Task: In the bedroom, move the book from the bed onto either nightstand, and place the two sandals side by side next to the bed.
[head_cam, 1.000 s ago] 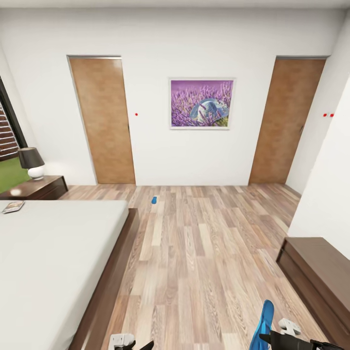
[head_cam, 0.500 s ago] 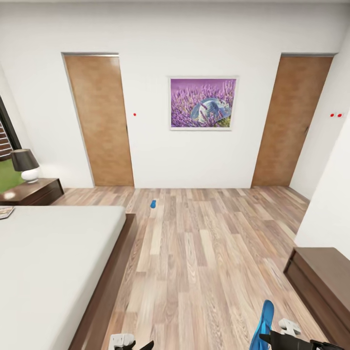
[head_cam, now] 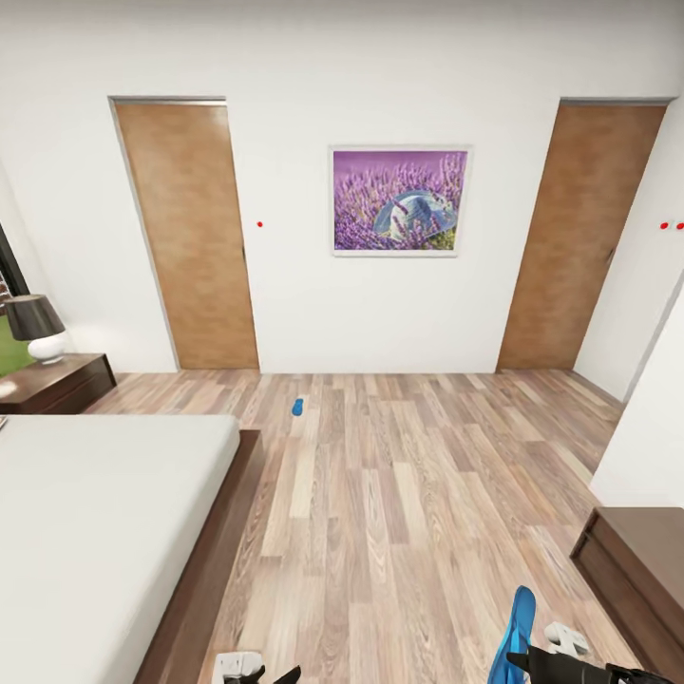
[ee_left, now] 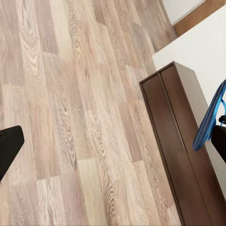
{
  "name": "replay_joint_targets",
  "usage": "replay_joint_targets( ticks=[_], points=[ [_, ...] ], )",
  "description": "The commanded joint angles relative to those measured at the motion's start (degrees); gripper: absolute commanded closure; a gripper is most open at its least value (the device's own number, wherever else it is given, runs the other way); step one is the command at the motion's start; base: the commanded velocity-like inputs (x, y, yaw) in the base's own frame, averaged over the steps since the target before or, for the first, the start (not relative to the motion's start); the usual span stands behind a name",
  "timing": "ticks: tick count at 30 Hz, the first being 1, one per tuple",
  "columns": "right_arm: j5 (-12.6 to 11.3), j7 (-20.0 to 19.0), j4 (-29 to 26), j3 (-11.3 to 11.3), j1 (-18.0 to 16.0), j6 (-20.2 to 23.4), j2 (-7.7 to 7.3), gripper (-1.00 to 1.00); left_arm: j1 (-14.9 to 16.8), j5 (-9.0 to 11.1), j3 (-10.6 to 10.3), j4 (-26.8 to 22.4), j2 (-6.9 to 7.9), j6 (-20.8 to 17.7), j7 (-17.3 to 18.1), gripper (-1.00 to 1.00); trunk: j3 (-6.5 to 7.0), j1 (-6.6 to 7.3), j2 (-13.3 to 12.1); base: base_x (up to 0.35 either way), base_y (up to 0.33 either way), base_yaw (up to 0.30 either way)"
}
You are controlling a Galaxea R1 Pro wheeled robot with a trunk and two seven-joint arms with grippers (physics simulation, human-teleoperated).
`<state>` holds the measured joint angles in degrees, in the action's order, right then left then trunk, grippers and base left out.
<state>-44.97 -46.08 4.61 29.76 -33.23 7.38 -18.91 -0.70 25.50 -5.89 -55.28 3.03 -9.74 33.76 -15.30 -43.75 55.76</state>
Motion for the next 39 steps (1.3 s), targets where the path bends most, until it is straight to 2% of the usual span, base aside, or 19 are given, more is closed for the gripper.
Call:
replay_joint_targets(
  ticks=[1,39],
  points=[
    [-0.73,-0.41,0.13,0.20,-0.08,0.53,0.01,1.00,0.00,0.61,-0.09,-0.09,0.05,-0.54,-0.01,-1.00,-0.06,-0.04,0.04,0.329,0.000,0.000],
    [-0.64,-0.41,0.22,0.20,-0.08,0.44,0.01,1.00,0.01,0.52,-0.09,-0.03,0.05,-0.54,-0.01,-1.00,-0.06,-0.04,0.04,0.329,0.000,0.000]
  ],
)
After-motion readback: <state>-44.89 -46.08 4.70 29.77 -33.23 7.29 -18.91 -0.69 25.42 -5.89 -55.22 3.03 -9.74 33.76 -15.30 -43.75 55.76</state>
